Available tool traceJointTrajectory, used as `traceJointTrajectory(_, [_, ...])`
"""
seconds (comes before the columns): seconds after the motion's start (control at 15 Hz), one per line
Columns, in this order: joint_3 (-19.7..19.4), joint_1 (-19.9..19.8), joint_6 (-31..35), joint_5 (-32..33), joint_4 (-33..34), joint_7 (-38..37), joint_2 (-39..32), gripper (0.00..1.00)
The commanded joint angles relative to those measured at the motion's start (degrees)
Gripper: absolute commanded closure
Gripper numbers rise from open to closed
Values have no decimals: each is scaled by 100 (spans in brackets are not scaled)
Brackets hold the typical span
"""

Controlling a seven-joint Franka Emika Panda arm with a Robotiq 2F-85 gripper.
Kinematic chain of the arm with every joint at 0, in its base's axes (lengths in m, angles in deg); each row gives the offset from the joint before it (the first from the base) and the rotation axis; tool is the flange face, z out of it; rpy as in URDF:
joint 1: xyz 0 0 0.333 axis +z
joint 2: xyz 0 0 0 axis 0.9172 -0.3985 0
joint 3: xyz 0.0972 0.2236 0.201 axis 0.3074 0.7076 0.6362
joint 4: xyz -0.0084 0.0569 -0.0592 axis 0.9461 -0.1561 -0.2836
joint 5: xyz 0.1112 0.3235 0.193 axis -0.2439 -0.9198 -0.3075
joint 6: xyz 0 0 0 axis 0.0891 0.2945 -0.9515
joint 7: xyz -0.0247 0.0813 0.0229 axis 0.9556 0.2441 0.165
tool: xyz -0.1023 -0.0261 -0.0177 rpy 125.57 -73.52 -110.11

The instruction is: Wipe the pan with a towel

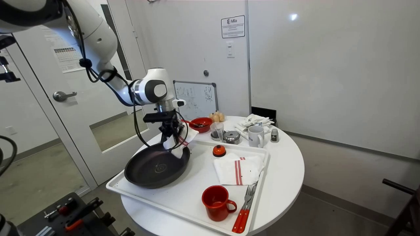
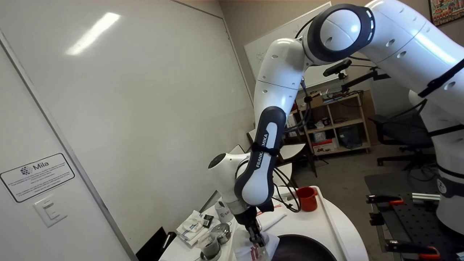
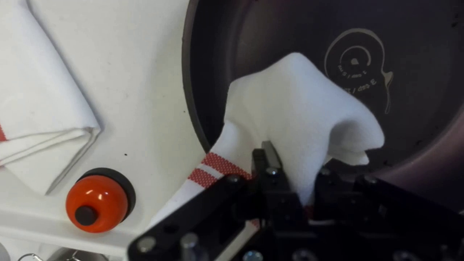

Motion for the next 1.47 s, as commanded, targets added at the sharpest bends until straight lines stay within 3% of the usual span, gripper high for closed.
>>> traceJointTrajectory(0.0, [17, 128, 293, 144, -574, -105, 376, 97])
traceJointTrajectory(0.73, [258, 113, 1123, -7, -1190, 46, 163, 97])
traceJointTrajectory(1.4, [169, 113, 1524, -36, -568, 24, -949, 97])
